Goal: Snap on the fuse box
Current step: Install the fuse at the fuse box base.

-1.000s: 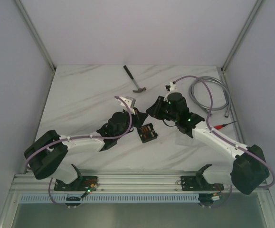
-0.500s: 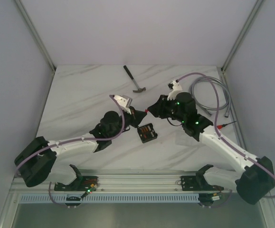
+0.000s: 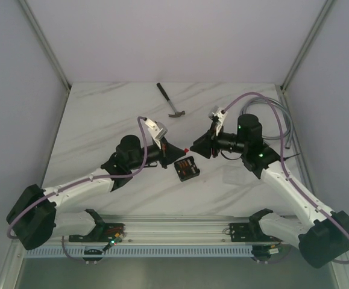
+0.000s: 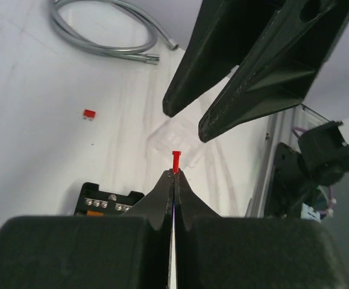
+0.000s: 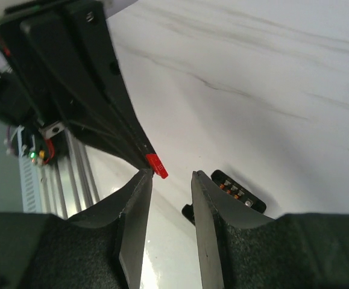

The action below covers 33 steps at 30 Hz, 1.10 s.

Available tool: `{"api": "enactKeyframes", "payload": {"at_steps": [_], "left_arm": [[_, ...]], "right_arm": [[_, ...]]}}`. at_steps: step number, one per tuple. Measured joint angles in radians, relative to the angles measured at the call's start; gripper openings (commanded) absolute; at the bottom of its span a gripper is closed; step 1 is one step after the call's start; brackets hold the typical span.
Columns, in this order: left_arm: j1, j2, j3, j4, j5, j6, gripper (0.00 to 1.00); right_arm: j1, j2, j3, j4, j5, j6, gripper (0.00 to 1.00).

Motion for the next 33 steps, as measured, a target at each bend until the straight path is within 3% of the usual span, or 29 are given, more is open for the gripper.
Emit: {"api": "enactKeyframes", "payload": {"at_steps": [11,25,33], "left_arm": [[0.001,-0.032,0.039,-0.058,0.161,0.034,0.00],[0.001,-0.020,0.041,-0.057,0.243,0.033,0.00],[0.001,-0.014,0.042,-0.057,0.263,0.032,0.00]], "right_arm": [[-0.005,0.000,0.023,-0.067,-0.246,-0.161,0.39],[-0.005,0.002,0.026,-0.100,-0.309,-0.206,0.20],[-0.005,0.002,0.026,-0.108,-0.336,-0.220,0.20]]}}
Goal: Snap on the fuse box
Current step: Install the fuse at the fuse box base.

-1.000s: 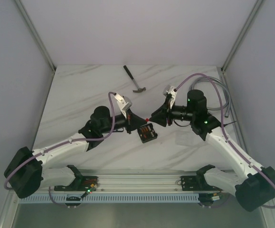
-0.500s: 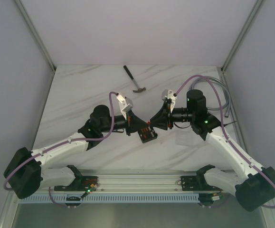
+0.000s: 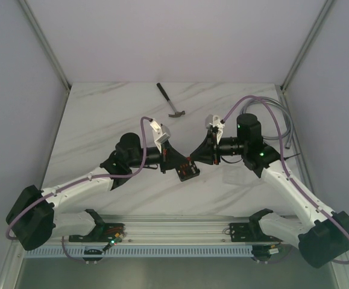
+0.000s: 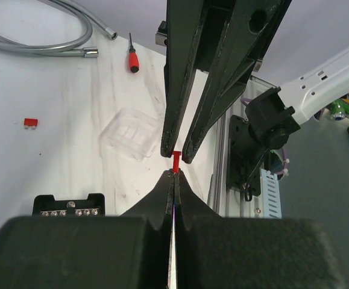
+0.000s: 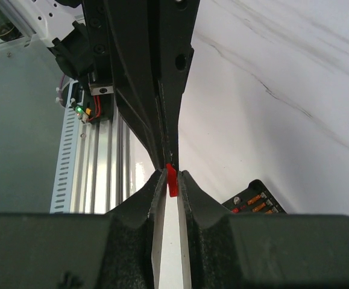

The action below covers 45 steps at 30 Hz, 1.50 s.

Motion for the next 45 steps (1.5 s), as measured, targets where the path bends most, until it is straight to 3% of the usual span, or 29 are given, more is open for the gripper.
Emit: {"api": "enactKeyframes", "payload": {"at_steps": [8,13,16,20,29,36,45], "left_arm": [[0.000,0.000,0.000,0.003,0.004,-0.008,0.00],[0.000,0.000,0.000,0.004,0.010,-0.018,0.00],[0.000,0.000,0.000,0.003,0.012,-0.021,0.02],[0.000,0.000,0.000,0.001,0.003,-0.021,0.24],[0.056,-0.043,-0.008,-0.087,-0.174,-0.037,0.49],[0.089,-0.116,-0.073,-0.179,-0.471,-0.094,0.74],[0.119,-0.153,-0.140,-0.289,-0.787,-0.146,0.93]], "right_arm": [[0.000,0.006,0.000,-0.008,-0.015,-0.019,0.16],[0.000,0.007,0.000,-0.008,-0.022,-0.027,0.01],[-0.001,0.007,0.000,-0.010,-0.025,-0.031,0.00],[-0.001,0.007,0.000,-0.011,-0.020,-0.031,0.00],[0.003,0.023,0.004,-0.029,0.131,0.012,0.00],[0.065,0.052,0.036,-0.093,0.426,0.099,0.00],[0.212,0.138,0.101,-0.203,0.840,0.240,0.00]]}}
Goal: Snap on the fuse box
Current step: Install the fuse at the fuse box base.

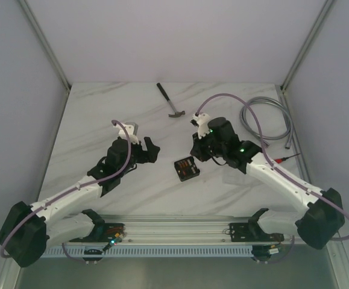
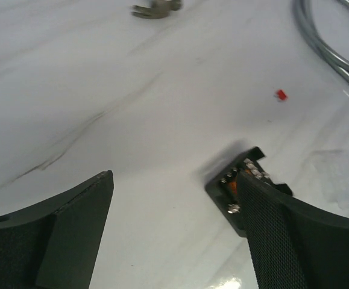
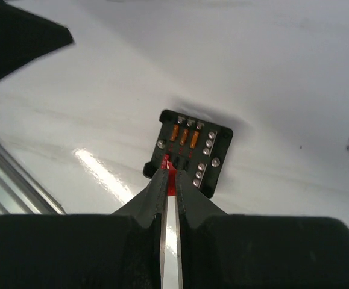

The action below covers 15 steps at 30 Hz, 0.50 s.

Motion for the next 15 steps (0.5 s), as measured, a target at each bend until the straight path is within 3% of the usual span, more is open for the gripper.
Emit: {"api": "enactKeyframes", "payload": {"at_steps": [6,15], "left_arm": [[0.053,0.014,-0.018,-0.026,-0.091,-0.028,1.00],[0.095,0.039,-0.021,-0.050,-0.133,-0.056,1.00]], "right_arm": [[0.097,0.093,0.003,-0.055,0.173,0.097,0.00],[0.205,0.259,0.058,-0.123,0.317,0.206,0.00]]}}
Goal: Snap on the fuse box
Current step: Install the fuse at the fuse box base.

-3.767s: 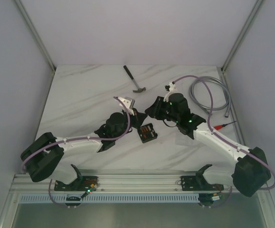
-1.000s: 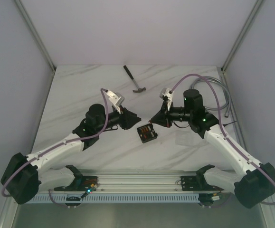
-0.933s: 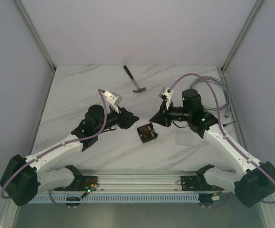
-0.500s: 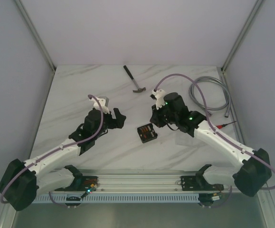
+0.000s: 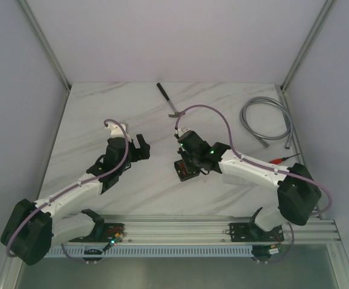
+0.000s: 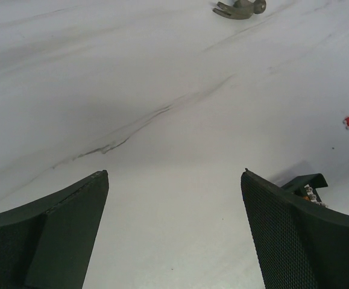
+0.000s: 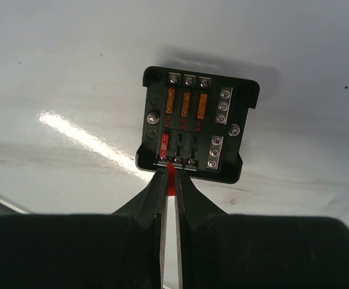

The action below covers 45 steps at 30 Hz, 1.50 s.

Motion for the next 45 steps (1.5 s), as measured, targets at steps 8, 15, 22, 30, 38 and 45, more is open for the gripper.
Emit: {"api": "enactKeyframes", "payload": {"at_steps": [8,15,22,30,38,45], "left_arm": [[0.003,0.000,0.000,-0.022,-0.017,-0.007,1.00],[0.006,0.005,0.000,-0.033,-0.021,-0.008,1.00],[0.007,0.006,0.000,-0.033,-0.024,-0.009,1.00],[0.007,0.011,0.000,-0.040,-0.024,-0.014,1.00],[0.007,0.011,0.000,-0.041,-0.024,-0.015,1.00],[0.007,0.011,0.000,-0.041,-0.024,-0.015,1.00]], "right_arm": [[0.019,0.097,0.019,-0.025,0.070,0.060,0.00],[0.030,0.152,0.030,-0.026,0.094,0.079,0.00],[0.038,0.169,0.054,-0.024,0.105,0.089,0.00],[0.043,0.191,0.055,-0.025,0.115,0.089,0.00],[0.048,0.198,0.061,-0.027,0.129,0.089,0.00],[0.051,0.202,0.066,-0.032,0.134,0.089,0.00]]}}
